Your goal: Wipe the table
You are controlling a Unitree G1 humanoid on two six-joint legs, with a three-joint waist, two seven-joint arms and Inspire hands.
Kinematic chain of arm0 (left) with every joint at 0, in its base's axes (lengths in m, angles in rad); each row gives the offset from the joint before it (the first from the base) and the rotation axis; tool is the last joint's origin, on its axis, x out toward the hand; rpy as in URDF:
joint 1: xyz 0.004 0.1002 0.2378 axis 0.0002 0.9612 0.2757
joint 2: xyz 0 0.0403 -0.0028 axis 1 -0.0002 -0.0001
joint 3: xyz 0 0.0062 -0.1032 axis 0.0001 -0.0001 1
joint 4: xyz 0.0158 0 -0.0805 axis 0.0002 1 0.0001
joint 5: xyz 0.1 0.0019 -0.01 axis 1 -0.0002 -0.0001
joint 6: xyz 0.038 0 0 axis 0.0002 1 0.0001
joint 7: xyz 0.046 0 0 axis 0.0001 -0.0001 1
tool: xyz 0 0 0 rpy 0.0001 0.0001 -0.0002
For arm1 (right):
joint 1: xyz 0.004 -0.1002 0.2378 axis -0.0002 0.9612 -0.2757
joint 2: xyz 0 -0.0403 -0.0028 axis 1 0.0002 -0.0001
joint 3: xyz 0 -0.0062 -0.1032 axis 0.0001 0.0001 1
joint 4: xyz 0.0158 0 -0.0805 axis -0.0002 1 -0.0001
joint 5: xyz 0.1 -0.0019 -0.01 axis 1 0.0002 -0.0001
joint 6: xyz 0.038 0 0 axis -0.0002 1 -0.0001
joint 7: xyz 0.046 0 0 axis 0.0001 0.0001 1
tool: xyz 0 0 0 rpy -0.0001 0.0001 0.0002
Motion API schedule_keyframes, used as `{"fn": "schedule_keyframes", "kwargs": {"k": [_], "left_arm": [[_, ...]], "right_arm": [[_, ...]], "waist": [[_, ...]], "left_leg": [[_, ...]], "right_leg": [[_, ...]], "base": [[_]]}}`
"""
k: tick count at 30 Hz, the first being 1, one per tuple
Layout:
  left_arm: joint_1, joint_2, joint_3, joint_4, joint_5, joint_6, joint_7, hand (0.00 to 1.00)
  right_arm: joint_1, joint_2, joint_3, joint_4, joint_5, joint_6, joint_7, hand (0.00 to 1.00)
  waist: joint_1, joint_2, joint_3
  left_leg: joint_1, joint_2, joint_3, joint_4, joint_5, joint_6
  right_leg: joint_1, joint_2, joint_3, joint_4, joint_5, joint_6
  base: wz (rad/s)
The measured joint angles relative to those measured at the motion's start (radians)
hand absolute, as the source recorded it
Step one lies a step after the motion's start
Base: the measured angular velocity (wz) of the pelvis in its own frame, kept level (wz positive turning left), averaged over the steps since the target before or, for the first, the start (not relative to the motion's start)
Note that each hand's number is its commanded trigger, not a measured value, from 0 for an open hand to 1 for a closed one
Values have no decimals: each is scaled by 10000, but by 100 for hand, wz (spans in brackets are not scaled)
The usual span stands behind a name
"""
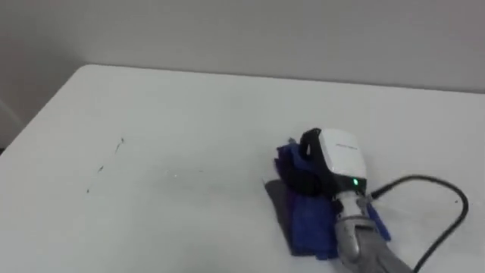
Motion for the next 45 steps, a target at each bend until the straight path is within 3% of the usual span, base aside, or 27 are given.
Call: {"fn": "schedule_keyframes", "kwargs": {"k": [2, 4, 5, 8, 10, 13, 16, 18, 21, 23, 26, 29, 33, 36, 40, 43, 45], "left_arm": [[-27, 152, 342, -9, 345, -134, 110, 0], [-195, 325, 542, -30, 351, -169, 258, 0], [-207, 408, 620, -77, 353, -226, 286, 0], [-187, 416, 580, -89, 344, -245, 396, 0], [-137, 410, 523, -37, 294, -244, 464, 0], [-127, 384, -12, -33, 88, -237, 565, 0], [-179, 212, -246, 114, 41, -224, 582, 0], [-203, 136, -443, 120, -147, -183, 557, 0], [-191, 102, -611, 92, -148, -189, 458, 0], [-139, 62, -633, -62, -147, -93, 319, 0], [493, 81, -524, -354, -149, 204, 154, 0], [648, 99, -410, -554, -142, 213, 86, 0], [733, 173, 96, -678, -46, 84, 68, 0], [818, 321, 678, -647, 349, 32, 75, 0], [693, 362, 391, -638, 321, 25, 103, 0], [149, 347, -218, -236, 291, 24, 198, 0], [-230, 322, -619, 18, 105, 13, 200, 0]], "right_arm": [[855, -271, -656, -3, 133, -211, -921, 100], [1395, -600, -1256, 15, 389, -253, -1547, 100], [1678, -836, -1594, 123, 558, -253, -1789, 100], [2096, -1306, -1986, 405, 1034, -253, -2028, 100], [2019, -1344, -1904, 519, 1356, -210, -1913, 100], [1682, -1339, -1579, 317, 1632, 247, -1574, 100], [1116, -1119, -1203, -52, 1617, 1013, -859, 100], [202, -919, -522, -173, 1175, 1469, -56, 100], [-527, -893, 582, -737, 1043, 1709, 998, 100], [-860, -816, 879, -867, 845, 1672, 1399, 100], [-816, -722, 797, -961, 701, 1435, 1431, 100], [-480, -778, 510, -687, 721, 979, 649, 100], [412, -814, -546, 101, 461, 485, -687, 100], [1616, -1127, -1802, 668, 748, 290, -1597, 100], [1876, -1507, -2031, 1021, 1607, 332, -1690, 100], [1395, -1318, -1871, 1029, 1774, 1058, -1510, 100], [843, -1124, -1355, 809, 1678, 1736, -1052, 100]], "waist": [[-205, -165, -48], [-245, -278, 12], [-277, -281, 13], [-322, -144, -98], [-251, -90, -131], [-148, -89, -123], [135, -89, -108], [315, -89, -60], [720, -66, -1], [780, -38, 65], [761, -62, 52], [568, -163, 246], [225, -163, 158], [-125, -152, -117], [-463, -134, -127], [-293, -123, -90], [137, -51, -77]], "left_leg": [[128, -62, 55, -25, -80, 91], [94, -110, 112, -6, -87, 125], [89, -139, 115, -10, -83, 160], [233, -206, 159, 64, -197, 250], [352, -210, 232, 58, -224, 221], [353, -205, 236, 52, -221, 218], [380, -191, 225, 28, -222, 216], [304, -187, 98, 28, -221, 211], [168, -187, -120, 17, -210, 192], [58, -200, -249, 7, -202, 184], [53, -206, -346, -86, -171, 235], [103, -196, -361, -151, -142, 230], [316, -200, -404, -117, -148, 232], [515, -230, -389, 43, -273, 241], [485, -409, -416, 542, -422, 452], [450, -540, -273, 1111, -727, 585], [241, -537, 62, 1701, -1106, 682]], "right_leg": [[291, -21, 9, -218, 29, 55], [311, -44, 9, -307, 113, 90], [376, -44, -2, -446, 200, 91], [543, -112, 27, -443, 167, 167], [597, -114, 101, -411, 152, 189], [549, -99, 102, -405, 148, 219], [379, 34, 334, -362, 225, 132], [145, 136, 421, -250, 277, 39], [-28, 197, 380, -206, 254, -32], [-82, 206, 378, -215, 240, -35], [-43, 196, 255, -233, 199, -88], [36, 154, 72, -275, 150, -96], [489, 135, -11, -458, 81, 37], [820, 96, -33, -532, 66, 113], [866, -190, -113, -59, -41, 160], [681, -469, -171, 513, -184, 204], [248, -677, -367, 1232, -173, 148]], "base": [[14], [-3], [-5], [-3], [-8], [-10], [-35], [-37], [-4], [21], [19], [17], [14], [0], [8], [-14], [-62]]}}
